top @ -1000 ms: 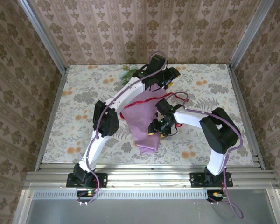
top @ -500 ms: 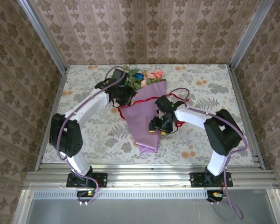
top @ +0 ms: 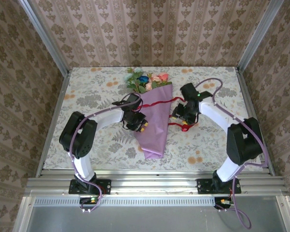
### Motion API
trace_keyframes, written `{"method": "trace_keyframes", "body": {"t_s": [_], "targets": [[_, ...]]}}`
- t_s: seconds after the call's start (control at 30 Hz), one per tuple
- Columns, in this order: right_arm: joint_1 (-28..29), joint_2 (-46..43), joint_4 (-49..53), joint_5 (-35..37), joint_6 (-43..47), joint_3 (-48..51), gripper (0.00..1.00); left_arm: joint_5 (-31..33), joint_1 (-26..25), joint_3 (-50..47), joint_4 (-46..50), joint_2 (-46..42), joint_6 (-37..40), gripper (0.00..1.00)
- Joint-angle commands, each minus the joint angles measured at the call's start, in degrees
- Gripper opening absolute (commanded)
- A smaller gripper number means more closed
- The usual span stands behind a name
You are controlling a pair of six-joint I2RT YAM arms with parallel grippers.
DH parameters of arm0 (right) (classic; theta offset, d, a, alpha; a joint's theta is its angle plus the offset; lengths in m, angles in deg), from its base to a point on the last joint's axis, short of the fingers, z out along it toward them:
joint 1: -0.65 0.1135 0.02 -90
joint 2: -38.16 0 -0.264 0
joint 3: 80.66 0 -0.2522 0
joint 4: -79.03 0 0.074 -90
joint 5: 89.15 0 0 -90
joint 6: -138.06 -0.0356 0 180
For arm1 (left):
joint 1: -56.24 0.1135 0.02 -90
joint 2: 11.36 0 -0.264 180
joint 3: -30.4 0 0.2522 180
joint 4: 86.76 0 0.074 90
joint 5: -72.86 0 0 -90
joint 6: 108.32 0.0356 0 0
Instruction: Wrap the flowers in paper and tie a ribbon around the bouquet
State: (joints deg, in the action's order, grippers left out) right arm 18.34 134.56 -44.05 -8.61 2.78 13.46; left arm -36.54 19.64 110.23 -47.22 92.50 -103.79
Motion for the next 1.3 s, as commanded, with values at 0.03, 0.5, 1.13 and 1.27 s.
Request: {"method": "trace_keyframes", "body": {"t_s": [0.03, 0.5, 1.13, 1.27], "targets": [[-4.0, 9.1, 2.4, 6.2, -9.7, -8.1, 0.50, 2.2, 0.8, -1.1, -1.7, -5.2, -0.1, 0.27], [-6.4, 22.8, 0.7, 3.5, -32.9, -14.8, 0.51, 3.5, 9.0, -0.4, -5.1, -8.4, -6.1, 0.50], [-3.8, 3.6, -4.6, 8.2, -28.1, -1.6, 0.00, 3.5, 13.8, 6.1, -7.8, 3.9, -20.0, 0.51], [-2.9, -2.7, -5.8, 8.4, -26.5, 0.8, 0.00, 3.3, 14.5, 7.8, -7.2, 6.0, -19.3, 0.51]]}}
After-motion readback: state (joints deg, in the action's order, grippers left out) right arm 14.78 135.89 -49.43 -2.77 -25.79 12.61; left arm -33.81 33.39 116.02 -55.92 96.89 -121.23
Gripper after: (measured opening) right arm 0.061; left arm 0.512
